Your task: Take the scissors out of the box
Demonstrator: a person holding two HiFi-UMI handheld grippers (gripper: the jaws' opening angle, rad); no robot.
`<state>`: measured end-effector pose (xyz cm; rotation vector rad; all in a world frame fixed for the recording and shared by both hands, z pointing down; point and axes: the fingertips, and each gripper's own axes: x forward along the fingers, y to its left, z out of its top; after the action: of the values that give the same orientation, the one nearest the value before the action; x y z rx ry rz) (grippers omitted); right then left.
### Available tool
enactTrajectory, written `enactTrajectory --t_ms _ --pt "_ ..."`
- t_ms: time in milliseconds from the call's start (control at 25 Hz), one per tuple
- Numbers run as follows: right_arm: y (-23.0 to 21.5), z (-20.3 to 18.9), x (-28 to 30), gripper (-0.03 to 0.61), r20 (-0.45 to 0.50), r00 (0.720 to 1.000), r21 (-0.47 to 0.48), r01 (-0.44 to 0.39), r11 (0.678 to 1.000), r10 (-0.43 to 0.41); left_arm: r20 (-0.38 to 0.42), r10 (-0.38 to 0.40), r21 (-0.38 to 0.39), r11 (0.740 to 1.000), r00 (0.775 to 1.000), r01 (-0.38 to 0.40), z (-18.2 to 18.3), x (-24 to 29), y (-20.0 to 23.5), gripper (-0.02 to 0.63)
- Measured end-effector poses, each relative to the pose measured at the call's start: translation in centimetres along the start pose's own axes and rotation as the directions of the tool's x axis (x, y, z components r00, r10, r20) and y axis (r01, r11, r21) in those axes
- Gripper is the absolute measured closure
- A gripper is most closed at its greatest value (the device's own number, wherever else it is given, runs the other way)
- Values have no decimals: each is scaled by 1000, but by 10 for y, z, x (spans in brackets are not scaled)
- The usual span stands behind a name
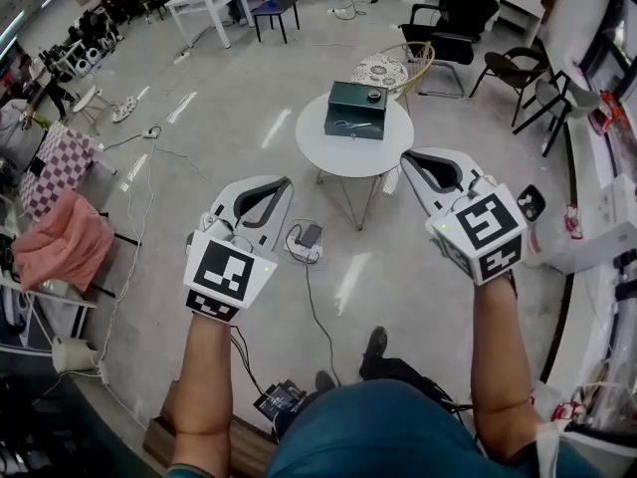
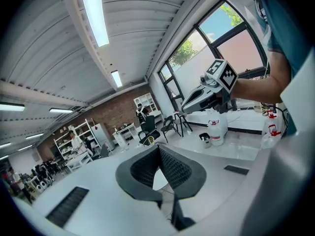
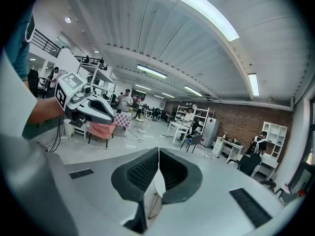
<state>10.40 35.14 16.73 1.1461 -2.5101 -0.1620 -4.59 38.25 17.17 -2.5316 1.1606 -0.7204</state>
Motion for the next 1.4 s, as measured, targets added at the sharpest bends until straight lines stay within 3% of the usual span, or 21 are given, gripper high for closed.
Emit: enactTrajectory --t_ms 480,920,1160,1400 --pt "-100 -33 30 540 33 998 19 -58 998 57 -47 38 14 999 998 -37 32 102 7 595" --pt "-162 -70 49 540 -12 1000 56 11 998 -10 -15 -32 22 999 999 33 35 185 19 595" --pt "-183 -69 80 540 -54 995 69 93 993 -89 34 -103 28 994 994 102 25 228 61 595" --pt "-185 -37 140 540 -96 980 91 182 979 -173 85 -186 59 982 979 181 14 250 139 595"
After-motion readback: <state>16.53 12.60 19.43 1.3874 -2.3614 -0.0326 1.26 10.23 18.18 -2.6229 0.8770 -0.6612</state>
